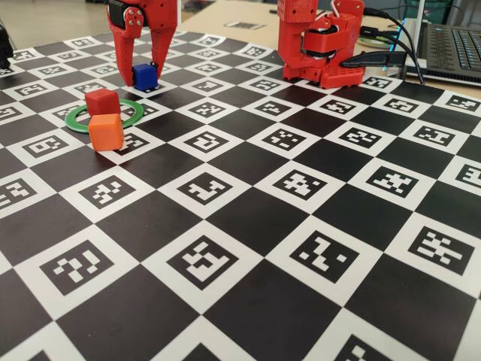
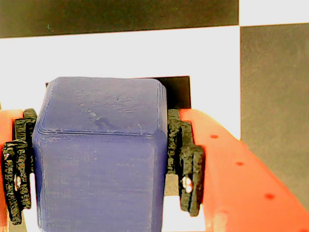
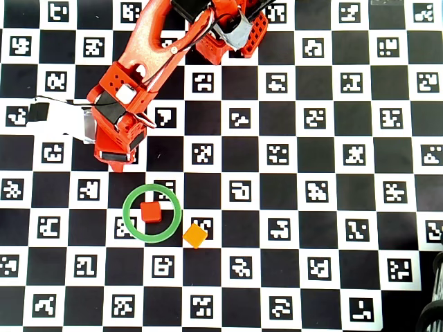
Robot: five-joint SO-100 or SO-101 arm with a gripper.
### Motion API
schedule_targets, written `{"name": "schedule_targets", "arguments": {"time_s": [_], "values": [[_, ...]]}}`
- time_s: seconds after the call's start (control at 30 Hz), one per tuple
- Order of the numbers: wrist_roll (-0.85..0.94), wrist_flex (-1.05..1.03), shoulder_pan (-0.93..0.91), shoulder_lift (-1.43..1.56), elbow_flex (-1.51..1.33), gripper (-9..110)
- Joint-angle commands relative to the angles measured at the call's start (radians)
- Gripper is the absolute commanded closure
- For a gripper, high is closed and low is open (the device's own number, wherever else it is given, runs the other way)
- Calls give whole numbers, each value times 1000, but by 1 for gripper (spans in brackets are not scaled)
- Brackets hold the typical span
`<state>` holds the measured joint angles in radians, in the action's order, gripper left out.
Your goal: Grab the red cube then put it in the green circle then put the blue cube on top and finally the orange cube on top
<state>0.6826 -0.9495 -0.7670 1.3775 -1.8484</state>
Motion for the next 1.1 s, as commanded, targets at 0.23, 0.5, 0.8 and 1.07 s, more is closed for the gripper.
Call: {"name": "schedule_targets", "arguments": {"time_s": [0.23, 0.5, 0.8, 1.07], "values": [[-17, -342, 20, 58, 376, 94], [-37, -597, 121, 60, 718, 94], [-98, -667, 299, 63, 788, 94], [-124, -574, 377, 74, 693, 94]]}}
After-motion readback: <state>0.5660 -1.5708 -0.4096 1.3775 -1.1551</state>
